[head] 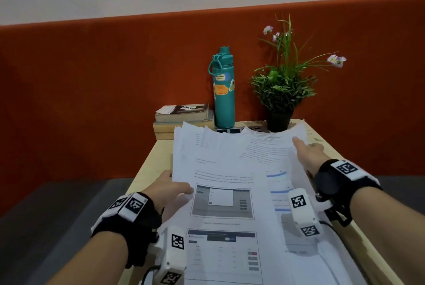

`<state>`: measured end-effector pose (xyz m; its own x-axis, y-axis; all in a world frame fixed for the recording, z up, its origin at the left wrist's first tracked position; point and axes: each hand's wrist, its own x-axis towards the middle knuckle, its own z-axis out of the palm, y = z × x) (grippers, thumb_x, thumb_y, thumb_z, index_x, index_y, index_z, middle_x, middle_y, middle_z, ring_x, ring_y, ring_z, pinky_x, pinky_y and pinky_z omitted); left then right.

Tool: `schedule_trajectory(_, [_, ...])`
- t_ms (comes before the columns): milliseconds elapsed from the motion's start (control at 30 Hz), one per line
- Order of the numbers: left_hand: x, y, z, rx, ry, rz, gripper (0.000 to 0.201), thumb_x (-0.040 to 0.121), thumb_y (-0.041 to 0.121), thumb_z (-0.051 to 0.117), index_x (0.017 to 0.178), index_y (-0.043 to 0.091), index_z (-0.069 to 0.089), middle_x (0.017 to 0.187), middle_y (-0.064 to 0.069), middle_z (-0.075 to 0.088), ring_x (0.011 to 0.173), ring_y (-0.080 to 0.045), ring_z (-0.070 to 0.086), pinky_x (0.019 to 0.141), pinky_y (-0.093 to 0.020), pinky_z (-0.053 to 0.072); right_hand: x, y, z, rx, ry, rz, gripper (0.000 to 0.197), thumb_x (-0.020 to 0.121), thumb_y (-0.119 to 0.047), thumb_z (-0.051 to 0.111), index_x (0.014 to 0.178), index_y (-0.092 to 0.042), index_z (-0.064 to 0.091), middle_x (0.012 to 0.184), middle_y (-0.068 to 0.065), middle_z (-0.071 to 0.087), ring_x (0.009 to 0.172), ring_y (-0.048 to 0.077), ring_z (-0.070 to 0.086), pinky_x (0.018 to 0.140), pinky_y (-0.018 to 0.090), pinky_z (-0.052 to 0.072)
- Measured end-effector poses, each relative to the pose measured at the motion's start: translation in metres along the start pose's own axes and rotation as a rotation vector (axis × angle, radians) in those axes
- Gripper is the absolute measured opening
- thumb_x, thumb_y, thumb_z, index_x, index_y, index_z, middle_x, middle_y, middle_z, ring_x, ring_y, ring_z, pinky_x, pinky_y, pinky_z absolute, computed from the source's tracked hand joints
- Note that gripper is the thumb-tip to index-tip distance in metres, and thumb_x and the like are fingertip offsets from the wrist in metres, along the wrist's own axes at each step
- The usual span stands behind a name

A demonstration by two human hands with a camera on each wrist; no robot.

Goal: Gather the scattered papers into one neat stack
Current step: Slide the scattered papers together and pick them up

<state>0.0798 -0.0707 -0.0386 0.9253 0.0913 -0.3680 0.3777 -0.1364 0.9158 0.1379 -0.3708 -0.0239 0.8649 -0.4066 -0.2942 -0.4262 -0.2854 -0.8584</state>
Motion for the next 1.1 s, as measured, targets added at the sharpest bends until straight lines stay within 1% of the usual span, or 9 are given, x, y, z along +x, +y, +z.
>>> schedule_trajectory(200, [-0.014, 0.006, 0.019, -0.1, -0.074, 0.085, 0.041, 0.084, -0.021, 0.048, 0.108, 0.011, 0.044, 0.091, -0.001, 0.06, 0.072, -0.009, 0.056, 0.039, -0.011, 0.047, -0.007, 0.003, 0.014, -0.038, -0.33, -0.02, 0.126, 0.045, -0.092, 0.051, 0.148, -0.021, 0.037, 0.152, 0.004, 0.041, 0.132, 0.032, 0.047, 0.109, 0.041, 0.035])
schedule_trajectory(333, [-0.01, 0.002, 0.005, -0.181, 0.009, 0.138, 0.038, 0.083, -0.023, 0.046, 0.111, 0.003, 0.053, 0.094, -0.009, 0.068, 0.074, -0.018, 0.065, 0.05, -0.022, 0.055, -0.011, 0.006, -0.002, -0.096, -0.172, 0.019, 0.084, 0.086, -0.069, 0.034, 0.152, -0.016, 0.026, 0.156, 0.01, 0.031, 0.13, 0.031, 0.046, 0.083, 0.03, 0.045])
schedule_trajectory(400, [-0.009, 0.0, 0.006, -0.189, 0.012, 0.169, 0.038, 0.083, -0.02, 0.048, 0.113, 0.002, 0.058, 0.099, -0.012, 0.071, 0.078, -0.022, 0.069, 0.06, -0.028, 0.058, -0.023, 0.01, -0.004, -0.068, -0.302, 0.015, 0.089, 0.082, -0.072, 0.037, 0.153, -0.022, 0.022, 0.16, 0.006, 0.022, 0.123, 0.026, 0.048, 0.078, 0.027, 0.053])
schedule_trajectory(500, [-0.008, 0.006, 0.012, -0.229, -0.018, 0.222, 0.036, 0.085, -0.016, 0.049, 0.108, 0.009, 0.061, 0.105, -0.013, 0.071, 0.081, -0.025, 0.071, 0.07, -0.034, 0.059, -0.026, 0.014, -0.003, -0.077, -0.364, 0.036, 0.101, 0.063, -0.067, 0.066, 0.148, -0.023, 0.035, 0.16, 0.003, 0.025, 0.143, 0.028, 0.03, 0.111, 0.044, 0.032])
schedule_trajectory(633, [-0.012, 0.013, 0.001, -0.251, -0.069, 0.197, 0.037, 0.089, -0.012, 0.045, 0.119, 0.007, 0.056, 0.111, -0.016, 0.067, 0.089, -0.03, 0.067, 0.068, -0.033, 0.057, -0.017, 0.019, -0.007, 0.009, -0.286, 0.106, 0.097, 0.047, -0.037, 0.089, 0.134, -0.011, 0.053, 0.12, 0.012, 0.062, 0.095, 0.032, 0.059, 0.08, 0.042, 0.047])
schedule_trajectory(767, [-0.013, 0.004, 0.007, -0.24, -0.098, 0.153, 0.039, 0.09, -0.011, 0.043, 0.126, 0.004, 0.053, 0.12, -0.019, 0.065, 0.107, -0.037, 0.063, 0.086, -0.039, 0.05, -0.035, 0.009, 0.001, -0.018, -0.401, 0.132, 0.078, 0.066, -0.026, 0.084, 0.135, -0.013, 0.05, 0.138, 0.016, 0.054, 0.114, 0.037, 0.056, 0.097, 0.043, 0.042])
schedule_trajectory(866, [-0.011, 0.003, 0.008, -0.224, -0.1, 0.15, 0.043, 0.091, -0.009, 0.043, 0.132, 0.003, 0.049, 0.127, -0.019, 0.062, 0.105, -0.035, 0.064, 0.076, -0.037, 0.053, -0.034, 0.009, 0.004, -0.012, -0.454, 0.108, 0.064, 0.082, -0.019, 0.071, 0.139, -0.007, 0.046, 0.115, 0.005, 0.065, 0.122, 0.03, 0.055, 0.099, 0.032, 0.041])
schedule_trajectory(1000, [-0.01, 0.004, 0.012, -0.191, -0.137, 0.118, 0.046, 0.091, -0.002, 0.053, 0.135, 0.006, 0.045, 0.133, -0.014, 0.06, 0.11, -0.029, 0.063, 0.072, -0.031, 0.052, -0.04, 0.005, 0.008, -0.014, -0.453, 0.12, 0.046, 0.079, -0.02, 0.072, 0.123, -0.012, 0.061, 0.09, 0.007, 0.074, 0.079, 0.024, 0.064, 0.082, 0.035, 0.045])
schedule_trajectory(1100, [-0.009, 0.004, 0.011, -0.127, -0.054, 0.135, 0.049, 0.084, -0.014, 0.055, 0.13, 0.002, 0.05, 0.126, -0.018, 0.063, 0.098, -0.03, 0.065, 0.066, -0.029, 0.051, -0.037, 0.005, 0.012, -0.033, -0.417, 0.17, 0.055, 0.081, -0.022, 0.071, 0.133, -0.014, 0.055, 0.129, 0.006, 0.062, 0.088, 0.023, 0.057, 0.069, 0.033, 0.042])
